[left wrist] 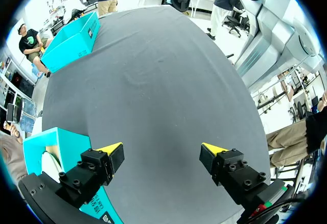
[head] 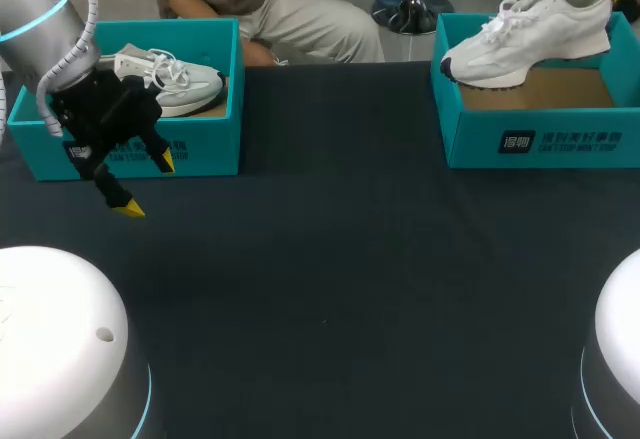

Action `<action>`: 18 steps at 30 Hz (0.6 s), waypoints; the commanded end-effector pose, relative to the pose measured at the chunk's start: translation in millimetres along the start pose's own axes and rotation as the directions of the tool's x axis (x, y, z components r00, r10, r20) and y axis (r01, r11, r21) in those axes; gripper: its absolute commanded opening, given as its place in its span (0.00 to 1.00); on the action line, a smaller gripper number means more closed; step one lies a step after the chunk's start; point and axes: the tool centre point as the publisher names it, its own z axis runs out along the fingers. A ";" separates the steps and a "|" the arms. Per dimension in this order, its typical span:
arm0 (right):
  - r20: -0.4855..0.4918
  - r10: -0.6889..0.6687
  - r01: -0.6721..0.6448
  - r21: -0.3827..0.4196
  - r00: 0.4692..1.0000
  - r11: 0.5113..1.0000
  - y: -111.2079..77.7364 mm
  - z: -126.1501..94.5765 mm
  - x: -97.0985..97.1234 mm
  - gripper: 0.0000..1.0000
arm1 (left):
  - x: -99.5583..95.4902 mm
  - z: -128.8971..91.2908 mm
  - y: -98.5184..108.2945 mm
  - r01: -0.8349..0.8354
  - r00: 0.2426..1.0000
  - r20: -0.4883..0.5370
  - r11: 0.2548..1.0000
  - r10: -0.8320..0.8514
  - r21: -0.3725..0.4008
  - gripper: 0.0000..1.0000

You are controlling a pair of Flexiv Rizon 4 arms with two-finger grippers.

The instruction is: Take the shoe out of the shoebox, open the shoe tongue, remove and reinsert the insole, then place the shoe into the shoebox

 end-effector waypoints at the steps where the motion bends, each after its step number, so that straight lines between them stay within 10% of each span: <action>1: 0.000 0.058 -0.058 0.001 0.998 0.998 -1.7 1.4 -2.3 0.00 | -0.1 -0.2 0.1 0.000 1.000 -0.001 1.000 0.000 -0.003 1.00; 18: -0.020 0.236 -0.236 0.017 0.971 0.972 -15.4 17.2 -16.4 0.00 | -0.1 -0.2 0.1 0.000 1.000 -0.001 1.000 0.000 -0.003 1.00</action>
